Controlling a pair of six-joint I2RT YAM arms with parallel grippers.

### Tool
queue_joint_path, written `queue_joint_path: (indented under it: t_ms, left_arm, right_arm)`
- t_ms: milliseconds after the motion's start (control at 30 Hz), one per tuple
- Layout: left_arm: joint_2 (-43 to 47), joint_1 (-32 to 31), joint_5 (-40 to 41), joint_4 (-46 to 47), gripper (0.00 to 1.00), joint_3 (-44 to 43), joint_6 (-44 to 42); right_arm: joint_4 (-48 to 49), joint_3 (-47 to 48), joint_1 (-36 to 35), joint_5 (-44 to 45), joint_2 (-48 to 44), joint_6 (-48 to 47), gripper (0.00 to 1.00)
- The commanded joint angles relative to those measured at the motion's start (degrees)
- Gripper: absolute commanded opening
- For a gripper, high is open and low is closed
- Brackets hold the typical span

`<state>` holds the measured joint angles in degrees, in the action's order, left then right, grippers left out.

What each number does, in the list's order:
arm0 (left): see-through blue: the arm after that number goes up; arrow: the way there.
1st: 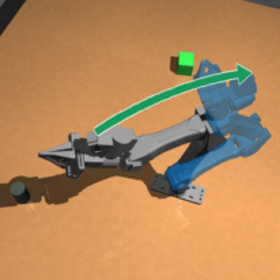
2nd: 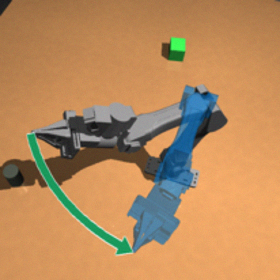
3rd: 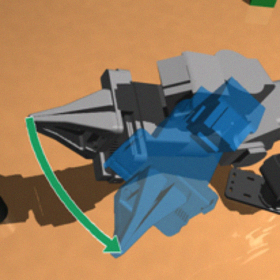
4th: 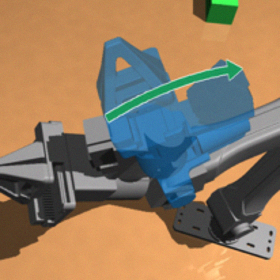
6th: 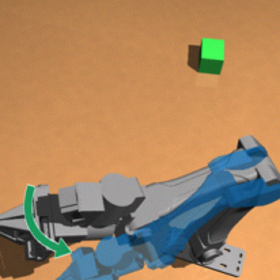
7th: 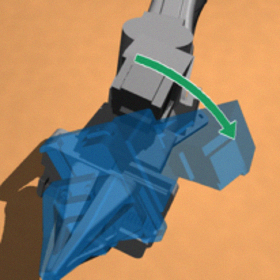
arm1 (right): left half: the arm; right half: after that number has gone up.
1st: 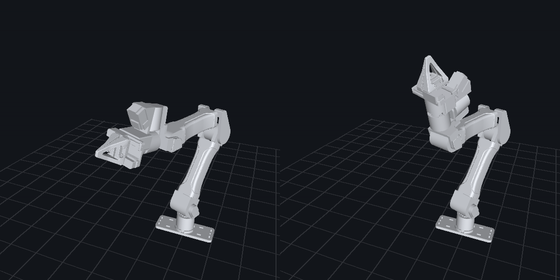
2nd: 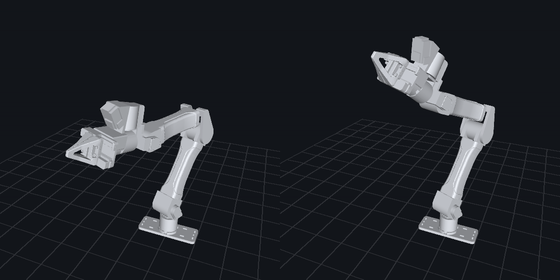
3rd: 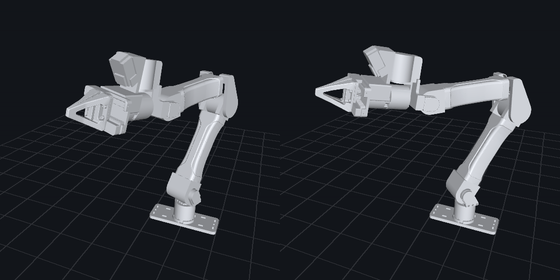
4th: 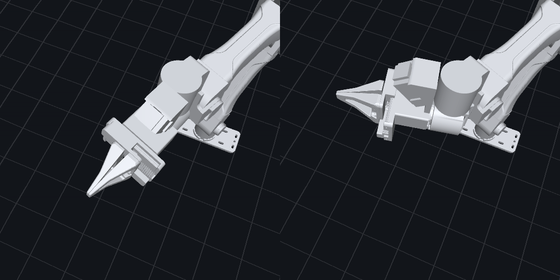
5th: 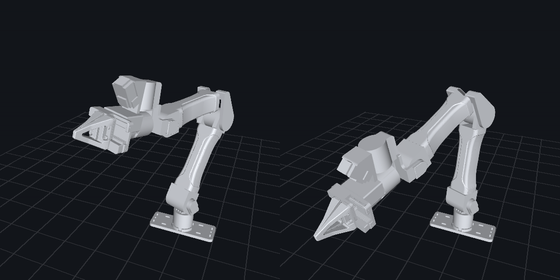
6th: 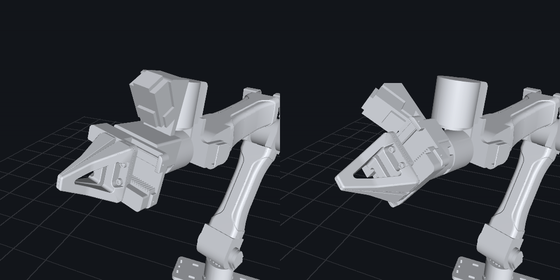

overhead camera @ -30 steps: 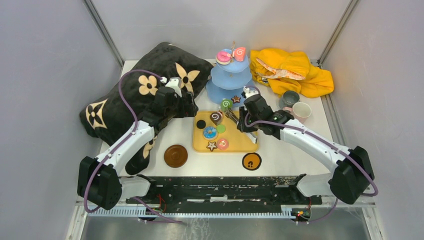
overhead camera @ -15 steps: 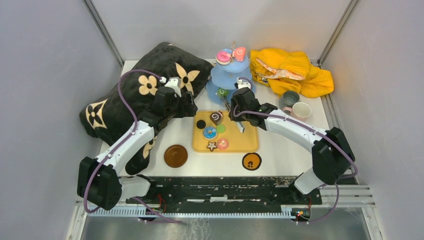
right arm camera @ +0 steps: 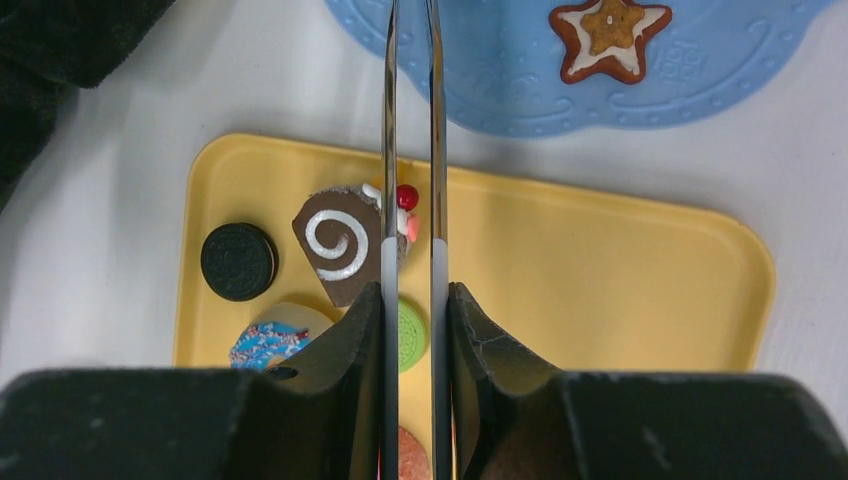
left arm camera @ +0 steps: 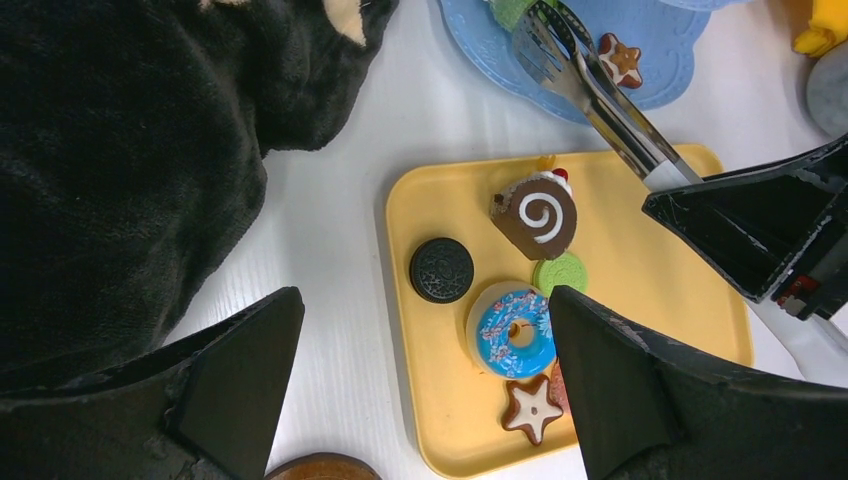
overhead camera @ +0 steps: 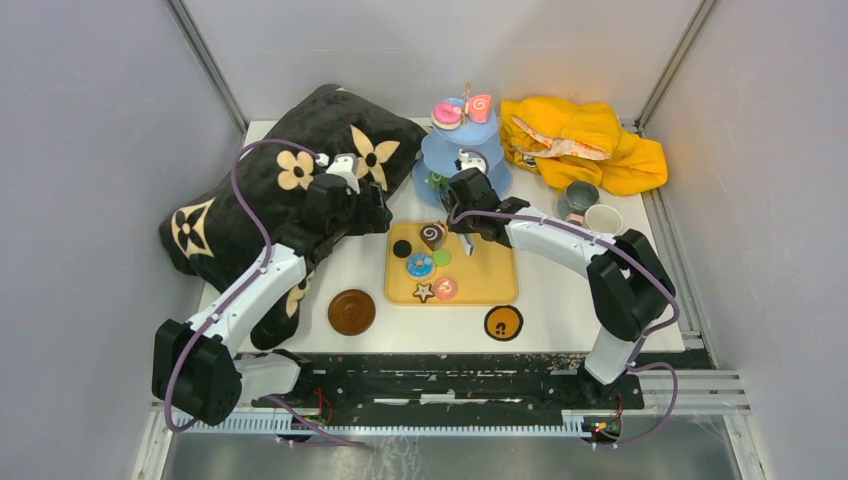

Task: Serve the afternoon tea

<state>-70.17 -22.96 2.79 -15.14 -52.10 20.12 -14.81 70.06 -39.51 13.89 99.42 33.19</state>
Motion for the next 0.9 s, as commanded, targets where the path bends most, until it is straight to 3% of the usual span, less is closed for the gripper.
queue_joint_path:
  t_ms: [0,300,500,867]
  left_arm:
    - [1.9,0.1,1.4,0.1,1.0,-1.2,-0.1]
    - [2.1,0.2,1.5,-0.2,1.0,-0.9,0.0]
    - [1.7,0.2,1.2,0.1,1.0,-1.0,0.4]
    - [2.0,0.1,0.7,0.2,1.0,-0.5,1.1]
  right_arm:
    - [4.0,4.4,0.3,2.2,0.7,0.3,0.01]
    - [2.7,4.9,0.3,1.1,1.1,0.5,0.38]
    - [2.7,3.1,0.3,0.9,-0.2,0.5,0.46]
    - [-3.8,1.0,0.3,-1.9,-8.6,-1.2,0.44]
